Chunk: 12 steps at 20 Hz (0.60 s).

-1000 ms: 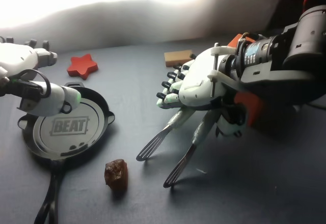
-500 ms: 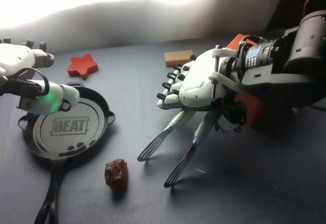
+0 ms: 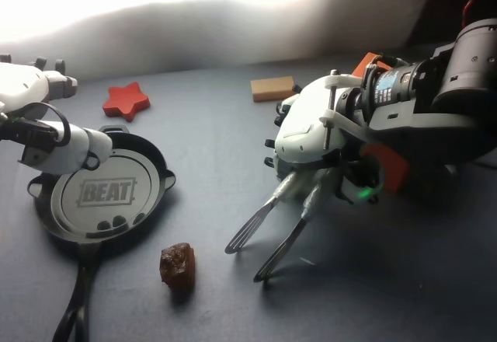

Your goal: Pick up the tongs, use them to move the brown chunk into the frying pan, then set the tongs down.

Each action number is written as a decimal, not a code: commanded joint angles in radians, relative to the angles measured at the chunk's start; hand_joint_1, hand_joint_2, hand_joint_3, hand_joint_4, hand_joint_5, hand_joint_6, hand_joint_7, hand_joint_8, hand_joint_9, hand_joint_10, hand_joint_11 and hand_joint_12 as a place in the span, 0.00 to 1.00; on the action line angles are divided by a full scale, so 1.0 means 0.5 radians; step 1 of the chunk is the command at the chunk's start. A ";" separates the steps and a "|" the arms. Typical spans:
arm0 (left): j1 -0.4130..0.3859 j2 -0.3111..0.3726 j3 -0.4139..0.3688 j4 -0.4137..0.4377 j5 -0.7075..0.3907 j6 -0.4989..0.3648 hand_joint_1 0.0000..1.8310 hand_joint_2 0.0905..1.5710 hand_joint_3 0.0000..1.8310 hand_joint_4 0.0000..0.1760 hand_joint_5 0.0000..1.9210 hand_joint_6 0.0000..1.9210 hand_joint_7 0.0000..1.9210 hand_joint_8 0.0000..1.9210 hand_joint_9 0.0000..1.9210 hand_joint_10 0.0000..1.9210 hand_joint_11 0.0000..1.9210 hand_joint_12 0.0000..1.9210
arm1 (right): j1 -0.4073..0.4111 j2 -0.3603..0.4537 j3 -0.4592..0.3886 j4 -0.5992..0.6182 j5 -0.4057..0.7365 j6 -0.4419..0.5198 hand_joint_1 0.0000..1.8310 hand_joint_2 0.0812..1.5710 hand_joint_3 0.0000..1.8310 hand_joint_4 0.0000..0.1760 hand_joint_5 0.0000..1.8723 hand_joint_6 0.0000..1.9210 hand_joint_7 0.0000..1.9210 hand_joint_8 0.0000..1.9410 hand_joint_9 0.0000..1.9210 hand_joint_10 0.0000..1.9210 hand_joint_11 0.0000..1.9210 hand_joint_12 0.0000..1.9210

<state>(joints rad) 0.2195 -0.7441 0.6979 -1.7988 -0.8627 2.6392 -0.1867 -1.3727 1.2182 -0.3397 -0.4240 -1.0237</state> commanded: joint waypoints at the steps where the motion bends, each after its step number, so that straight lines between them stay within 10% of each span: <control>1: -0.008 0.019 0.008 0.142 -0.041 0.000 0.10 0.81 0.00 0.30 0.08 0.00 0.13 0.00 0.17 0.00 0.00 0.50 | 0.002 0.020 0.009 -0.040 0.076 -0.010 0.66 0.58 0.30 0.00 0.37 0.03 0.37 0.01 0.34 0.09 0.07 0.76; 12: 0.003 0.019 0.010 0.141 -0.041 0.000 0.10 0.81 0.00 0.31 0.08 0.00 0.14 0.00 0.18 0.00 0.00 0.52 | 0.122 0.058 -0.023 -0.040 -0.018 0.097 0.63 0.64 0.08 0.00 0.43 0.04 0.46 0.01 0.35 0.22 0.13 0.77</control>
<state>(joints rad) 0.2287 -0.7441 0.6979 -1.8019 -0.8604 2.6373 -0.1402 -1.3499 1.2095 -0.3367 -0.5064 -0.9714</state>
